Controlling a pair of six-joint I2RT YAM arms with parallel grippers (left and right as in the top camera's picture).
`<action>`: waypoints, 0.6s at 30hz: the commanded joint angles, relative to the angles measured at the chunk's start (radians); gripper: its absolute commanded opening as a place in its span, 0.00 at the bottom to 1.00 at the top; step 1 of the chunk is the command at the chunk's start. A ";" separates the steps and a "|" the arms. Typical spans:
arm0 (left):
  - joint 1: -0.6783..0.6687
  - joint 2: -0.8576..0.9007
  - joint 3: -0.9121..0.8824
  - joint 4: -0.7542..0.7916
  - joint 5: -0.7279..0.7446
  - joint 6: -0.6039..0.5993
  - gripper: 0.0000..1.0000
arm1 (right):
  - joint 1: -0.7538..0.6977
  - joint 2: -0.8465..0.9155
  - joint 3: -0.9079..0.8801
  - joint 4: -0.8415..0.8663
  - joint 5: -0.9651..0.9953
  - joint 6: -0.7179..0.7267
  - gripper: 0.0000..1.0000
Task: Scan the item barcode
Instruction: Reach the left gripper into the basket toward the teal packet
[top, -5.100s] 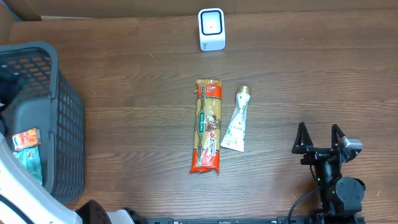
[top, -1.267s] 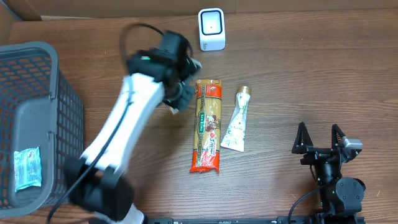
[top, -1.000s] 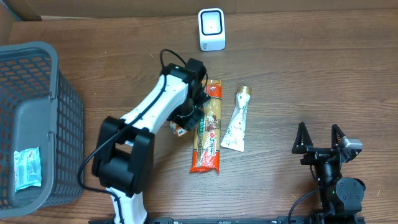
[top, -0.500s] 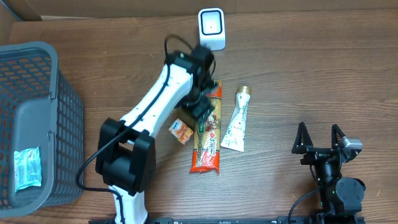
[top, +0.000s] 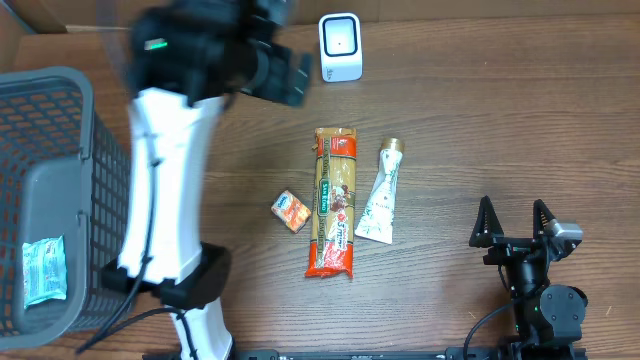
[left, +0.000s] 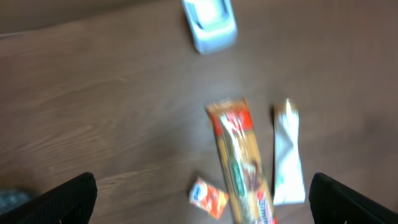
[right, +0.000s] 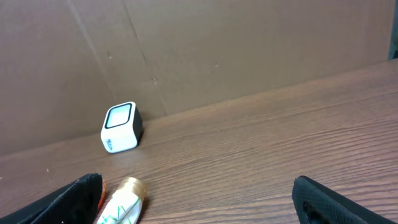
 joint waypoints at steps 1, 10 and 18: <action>0.123 -0.069 0.039 -0.010 0.029 -0.198 1.00 | 0.006 -0.007 -0.011 0.002 -0.002 0.003 1.00; 0.475 -0.325 -0.117 -0.010 -0.103 -0.291 1.00 | 0.006 -0.007 -0.011 0.002 -0.002 0.003 1.00; 0.872 -0.584 -0.521 0.102 -0.177 -0.338 1.00 | 0.006 -0.007 -0.011 0.002 -0.002 0.003 1.00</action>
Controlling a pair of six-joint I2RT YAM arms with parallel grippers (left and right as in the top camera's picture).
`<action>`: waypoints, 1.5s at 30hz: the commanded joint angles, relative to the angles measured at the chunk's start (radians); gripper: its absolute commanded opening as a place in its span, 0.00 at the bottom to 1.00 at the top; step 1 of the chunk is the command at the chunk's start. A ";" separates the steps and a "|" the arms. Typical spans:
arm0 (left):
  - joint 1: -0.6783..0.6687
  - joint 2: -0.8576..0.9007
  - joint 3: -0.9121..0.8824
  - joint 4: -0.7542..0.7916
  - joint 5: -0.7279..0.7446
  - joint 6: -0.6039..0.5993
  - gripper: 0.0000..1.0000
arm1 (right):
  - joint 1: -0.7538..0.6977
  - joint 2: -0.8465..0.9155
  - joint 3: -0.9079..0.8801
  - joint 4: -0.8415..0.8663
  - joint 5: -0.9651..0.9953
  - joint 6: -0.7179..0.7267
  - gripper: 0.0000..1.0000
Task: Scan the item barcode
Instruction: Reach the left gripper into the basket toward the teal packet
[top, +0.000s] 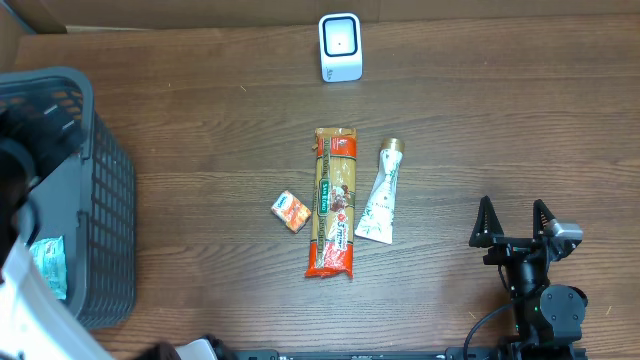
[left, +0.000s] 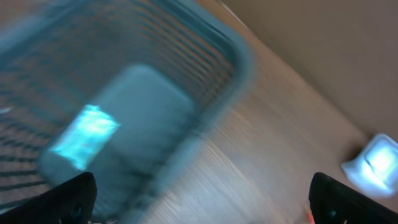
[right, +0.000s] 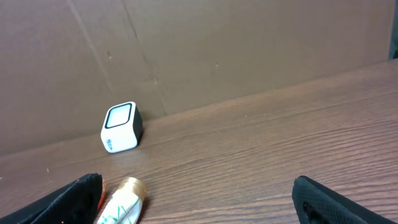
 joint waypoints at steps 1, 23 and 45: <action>0.153 -0.058 -0.163 0.063 -0.005 -0.028 1.00 | 0.006 -0.007 -0.011 0.003 -0.002 0.003 1.00; 0.356 0.100 -0.958 0.732 0.035 0.609 0.98 | 0.048 -0.007 -0.011 0.003 -0.002 0.003 1.00; 0.400 0.449 -1.004 0.885 -0.257 0.829 0.89 | 0.048 -0.007 -0.011 0.003 -0.002 0.003 1.00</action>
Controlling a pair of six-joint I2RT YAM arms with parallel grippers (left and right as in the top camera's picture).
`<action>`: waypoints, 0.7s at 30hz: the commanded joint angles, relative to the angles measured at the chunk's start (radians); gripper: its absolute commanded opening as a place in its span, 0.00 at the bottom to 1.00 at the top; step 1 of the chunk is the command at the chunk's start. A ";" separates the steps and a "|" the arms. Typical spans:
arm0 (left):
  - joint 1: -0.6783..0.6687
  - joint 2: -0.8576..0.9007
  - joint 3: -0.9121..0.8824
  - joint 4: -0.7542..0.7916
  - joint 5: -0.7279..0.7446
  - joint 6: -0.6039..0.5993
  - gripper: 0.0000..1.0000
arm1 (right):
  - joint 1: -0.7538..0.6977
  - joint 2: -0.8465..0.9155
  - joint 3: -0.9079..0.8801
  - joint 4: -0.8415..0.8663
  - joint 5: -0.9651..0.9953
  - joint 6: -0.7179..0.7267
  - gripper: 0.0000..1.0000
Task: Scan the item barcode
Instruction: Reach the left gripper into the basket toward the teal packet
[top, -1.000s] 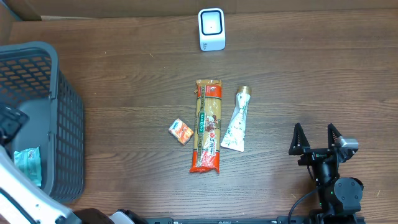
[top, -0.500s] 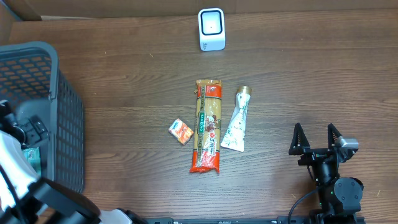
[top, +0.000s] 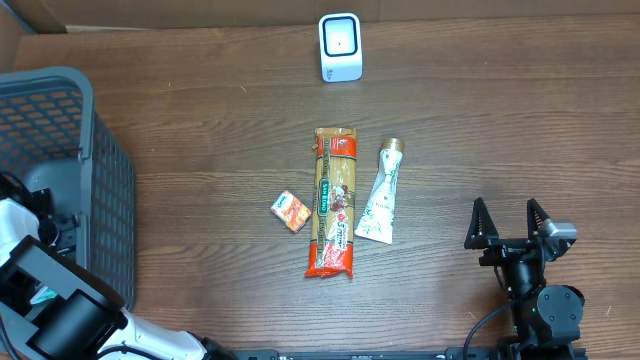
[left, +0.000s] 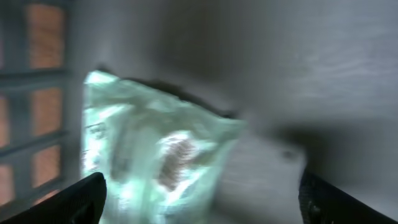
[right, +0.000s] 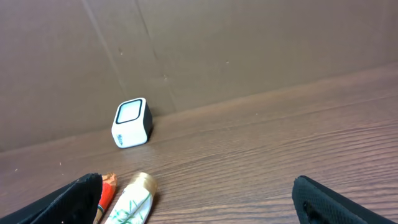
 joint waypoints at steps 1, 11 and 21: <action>0.044 0.006 -0.012 0.007 -0.101 0.014 0.88 | 0.008 -0.007 -0.011 0.003 -0.002 0.003 1.00; 0.128 0.010 -0.017 0.005 0.020 -0.015 0.81 | 0.008 -0.007 -0.011 0.003 -0.002 0.003 1.00; 0.125 0.010 -0.091 0.034 0.100 -0.018 0.58 | 0.008 -0.007 -0.011 0.003 -0.002 0.003 1.00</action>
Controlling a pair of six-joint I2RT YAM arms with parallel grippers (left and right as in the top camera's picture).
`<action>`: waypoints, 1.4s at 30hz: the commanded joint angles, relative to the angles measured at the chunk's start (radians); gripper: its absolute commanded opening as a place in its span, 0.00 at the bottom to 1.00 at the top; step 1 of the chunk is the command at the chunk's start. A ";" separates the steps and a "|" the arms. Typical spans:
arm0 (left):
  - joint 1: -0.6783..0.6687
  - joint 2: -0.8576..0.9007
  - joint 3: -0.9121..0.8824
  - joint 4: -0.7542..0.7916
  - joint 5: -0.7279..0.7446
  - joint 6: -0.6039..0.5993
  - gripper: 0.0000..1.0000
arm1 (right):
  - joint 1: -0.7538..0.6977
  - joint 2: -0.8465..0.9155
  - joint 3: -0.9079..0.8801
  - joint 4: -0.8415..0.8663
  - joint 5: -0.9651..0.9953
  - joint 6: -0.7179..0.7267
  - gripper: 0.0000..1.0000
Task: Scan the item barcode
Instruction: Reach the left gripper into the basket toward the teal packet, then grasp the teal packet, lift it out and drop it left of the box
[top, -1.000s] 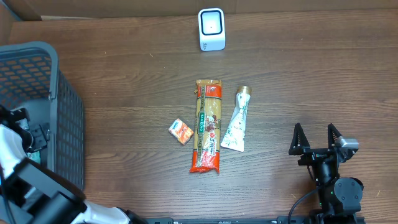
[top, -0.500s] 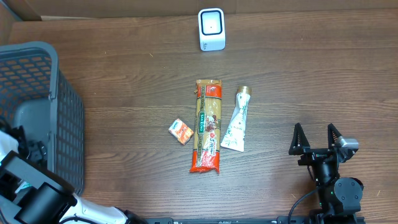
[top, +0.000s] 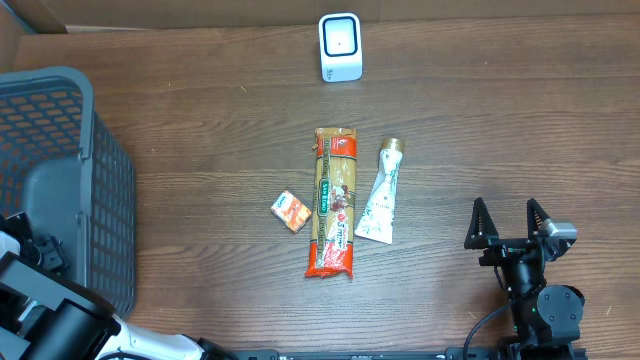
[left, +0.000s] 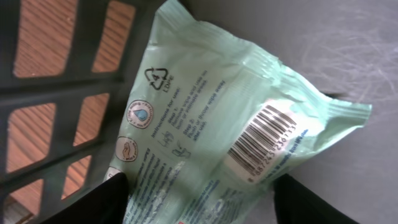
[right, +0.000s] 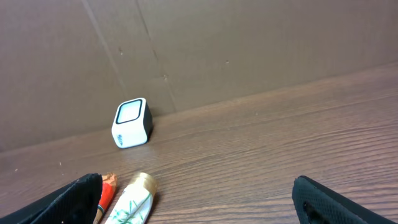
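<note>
A pale green wipes pack (left: 217, 118) lies on the floor of the grey basket (top: 60, 130), its barcode (left: 264, 134) facing up. My left gripper (left: 202, 202) is open just over it, one dark finger (left: 112, 202) at each lower side of the pack. In the overhead view the left arm (top: 30, 275) covers the pack. The white scanner (top: 340, 47) stands at the table's far edge and also appears in the right wrist view (right: 133, 123). My right gripper (top: 510, 222) rests open at the front right, holding nothing.
A pasta packet (top: 333, 200), a white tube with a gold cap (top: 380, 192) and a small orange packet (top: 290, 211) lie mid-table. The basket's mesh wall (left: 62, 74) stands close to the pack's left. A cardboard wall (right: 199, 43) backs the table.
My left gripper has moved in closer over the green pack, which now fills the sharp wrist view with its barcode readable. The right arm has not moved.
My left arm was first out over the table near the scanner, open. Then it was over the basket, with the green pack below. Then it was down inside the basket by the pack, and now its open fingers flank it. The right gripper stayed parked, shifting only slightly.
</note>
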 joint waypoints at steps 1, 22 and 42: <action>-0.005 0.014 -0.069 0.004 0.066 -0.030 0.53 | 0.008 -0.007 -0.011 0.003 -0.002 0.003 1.00; -0.125 -0.030 0.166 -0.199 0.260 -0.125 0.04 | 0.008 -0.007 -0.011 0.003 -0.002 0.004 1.00; -0.535 -0.365 0.906 -0.570 0.620 -0.473 0.04 | 0.008 -0.007 -0.011 0.003 -0.002 0.004 1.00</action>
